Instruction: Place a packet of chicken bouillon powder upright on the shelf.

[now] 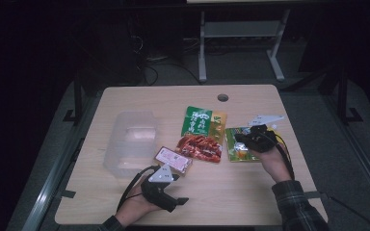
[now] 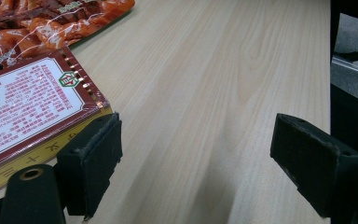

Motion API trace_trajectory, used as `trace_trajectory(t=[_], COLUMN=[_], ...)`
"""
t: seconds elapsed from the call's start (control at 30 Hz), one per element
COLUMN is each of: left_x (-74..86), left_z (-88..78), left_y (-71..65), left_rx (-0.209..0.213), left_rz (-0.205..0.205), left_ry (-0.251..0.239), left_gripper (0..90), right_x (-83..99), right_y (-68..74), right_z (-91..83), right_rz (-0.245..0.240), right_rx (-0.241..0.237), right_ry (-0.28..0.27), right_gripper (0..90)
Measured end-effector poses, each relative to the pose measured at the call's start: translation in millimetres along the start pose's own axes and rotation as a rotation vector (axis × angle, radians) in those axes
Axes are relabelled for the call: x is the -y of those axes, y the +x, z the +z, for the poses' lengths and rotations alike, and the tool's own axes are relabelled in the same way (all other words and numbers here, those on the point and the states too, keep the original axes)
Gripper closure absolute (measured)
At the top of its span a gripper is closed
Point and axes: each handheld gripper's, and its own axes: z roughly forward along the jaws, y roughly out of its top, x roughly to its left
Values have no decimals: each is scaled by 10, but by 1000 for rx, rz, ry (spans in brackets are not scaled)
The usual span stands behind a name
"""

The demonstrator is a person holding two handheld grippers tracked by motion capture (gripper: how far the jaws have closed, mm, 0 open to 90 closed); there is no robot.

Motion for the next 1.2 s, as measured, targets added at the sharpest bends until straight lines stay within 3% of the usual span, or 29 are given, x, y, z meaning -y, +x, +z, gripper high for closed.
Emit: trace_trajectory(t=[0.23, 0.3, 0.5, 0.67, 0.87, 1.2], left_x=[-5, -5, -8, -7, -7, -5], left_z=[-7, -8, -12, -14, -17, -16], left_y=[-9, -9, -1, 7, 15, 7], left_rx=[3, 4, 8, 16, 18, 22], left_rz=[-5, -7, -8, -11, -17, -12], left_ry=[-6, -7, -7, -8, -12, -3], left_gripper=[160, 160, 160, 160, 160, 161], right_x=[-98, -91, -100, 21, 65, 98], right_y=[-227, -312, -534, -713, -785, -735], right_z=[237, 315, 512, 700, 765, 758], right_rz=[19, 69, 102, 151, 178, 144], right_rx=[53, 57, 110, 171, 185, 159], right_ry=[-15, -13, -12, 15, 9, 36], right_gripper=[900, 900, 900, 900, 900, 900])
